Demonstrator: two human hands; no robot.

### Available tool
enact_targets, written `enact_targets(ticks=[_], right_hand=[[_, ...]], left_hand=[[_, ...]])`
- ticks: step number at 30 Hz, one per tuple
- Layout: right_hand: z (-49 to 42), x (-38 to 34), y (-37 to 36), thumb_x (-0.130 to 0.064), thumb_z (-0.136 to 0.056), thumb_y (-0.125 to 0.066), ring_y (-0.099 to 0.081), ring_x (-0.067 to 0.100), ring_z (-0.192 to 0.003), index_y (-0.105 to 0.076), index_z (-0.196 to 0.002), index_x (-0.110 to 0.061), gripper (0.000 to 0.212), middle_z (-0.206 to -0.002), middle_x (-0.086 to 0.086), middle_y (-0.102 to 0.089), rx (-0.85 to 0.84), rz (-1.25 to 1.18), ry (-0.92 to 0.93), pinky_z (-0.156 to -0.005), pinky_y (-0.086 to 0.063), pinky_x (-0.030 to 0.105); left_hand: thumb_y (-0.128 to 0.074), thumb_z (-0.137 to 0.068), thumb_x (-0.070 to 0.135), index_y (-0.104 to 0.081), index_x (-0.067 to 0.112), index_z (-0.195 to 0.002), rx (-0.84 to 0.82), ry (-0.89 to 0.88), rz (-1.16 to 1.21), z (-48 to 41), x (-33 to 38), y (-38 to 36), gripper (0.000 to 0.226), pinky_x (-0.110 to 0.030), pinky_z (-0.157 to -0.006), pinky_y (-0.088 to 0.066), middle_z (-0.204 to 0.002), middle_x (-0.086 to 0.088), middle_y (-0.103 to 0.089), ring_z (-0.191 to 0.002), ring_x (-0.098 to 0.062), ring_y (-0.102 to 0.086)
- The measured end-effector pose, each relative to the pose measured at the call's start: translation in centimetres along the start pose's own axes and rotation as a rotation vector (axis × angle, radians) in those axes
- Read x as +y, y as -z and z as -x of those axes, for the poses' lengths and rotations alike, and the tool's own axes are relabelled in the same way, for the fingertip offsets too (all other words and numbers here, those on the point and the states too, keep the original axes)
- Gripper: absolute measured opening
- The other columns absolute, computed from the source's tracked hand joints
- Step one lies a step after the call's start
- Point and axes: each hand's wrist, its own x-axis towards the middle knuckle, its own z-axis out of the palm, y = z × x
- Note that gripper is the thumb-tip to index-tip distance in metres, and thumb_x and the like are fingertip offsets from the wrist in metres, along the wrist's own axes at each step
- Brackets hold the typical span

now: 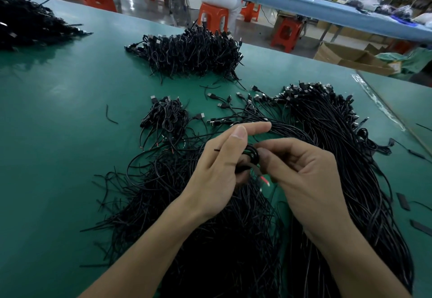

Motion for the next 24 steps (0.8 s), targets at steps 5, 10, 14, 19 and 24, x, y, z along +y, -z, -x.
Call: enact_targets(ticks=[5,10,14,19,24], right_hand=[[0.1,0.2,0.1,-0.033,-0.073,-0.074,-0.062,0.005,-0.064,-0.075,-0.086,-0.03,0.014,-0.072,-0.003,-0.071,-0.044,0.094,-0.074,-0.061,-0.052,0.018],[0.6,0.5,-0.4,-0.006,-0.084,-0.076,-0.065,0.006,-0.084,-0.075,-0.088,-0.028,0.023,-0.085,-0.012,-0.069,-0.051,0.527,0.185,-0.072,-0.048,0.012],[1.2,1.0,-1.0,-0.007,-0.087,-0.074,-0.06,-0.005,-0.091,-0.076,-0.102,-0.019,0.019,-0.094,-0.013,-0.066,-0.084,0.61,0.224,-0.077,-0.039,0.001],[1.8,1.6,-1.5,-0.011,-0.091,-0.068,-0.058,0.003,-0.085,-0.072,-0.098,-0.016,0.009,-0.092,-0.008,-0.063,-0.063,0.76,0.337,-0.076,-0.048,0.013],[1.6,1.3,-1.0,0.0,-0.087,-0.067,-0.05,0.019,-0.077,-0.066,-0.09,-0.009,0.01,-0.087,0.002,-0.057,-0.185,1.152,0.645,-0.064,-0.05,0.035]], left_hand=[[-0.032,-0.103,0.033,-0.069,0.021,-0.118,0.009,-0.006,0.037,-0.2,-0.3,0.0,0.042,-0.012,-0.045,-0.029,-0.051,0.008,-0.031,-0.044,-0.002,-0.03],[-0.04,-0.094,0.052,-0.078,0.028,-0.094,0.145,0.126,-0.081,-0.7,-1.6,0.1,0.045,-0.044,-0.077,-0.056,-0.092,0.005,-0.074,-0.089,-0.013,-0.068],[-0.038,-0.089,0.071,-0.077,0.014,-0.078,0.191,0.174,-0.136,-0.8,-1.9,0.3,0.07,-0.062,-0.067,-0.052,-0.08,-0.034,-0.065,-0.071,-0.049,-0.061],[-0.038,-0.09,0.071,-0.06,0.013,-0.053,0.179,0.216,-0.21,-0.7,-2.1,0.6,0.073,-0.028,-0.044,-0.026,-0.045,-0.008,-0.042,-0.041,-0.019,-0.032],[-0.041,-0.102,0.055,-0.04,0.007,-0.057,0.019,0.375,-0.269,-1.0,-2.6,1.0,0.066,-0.028,-0.047,-0.019,-0.049,0.0,-0.03,-0.044,-0.017,-0.022]])
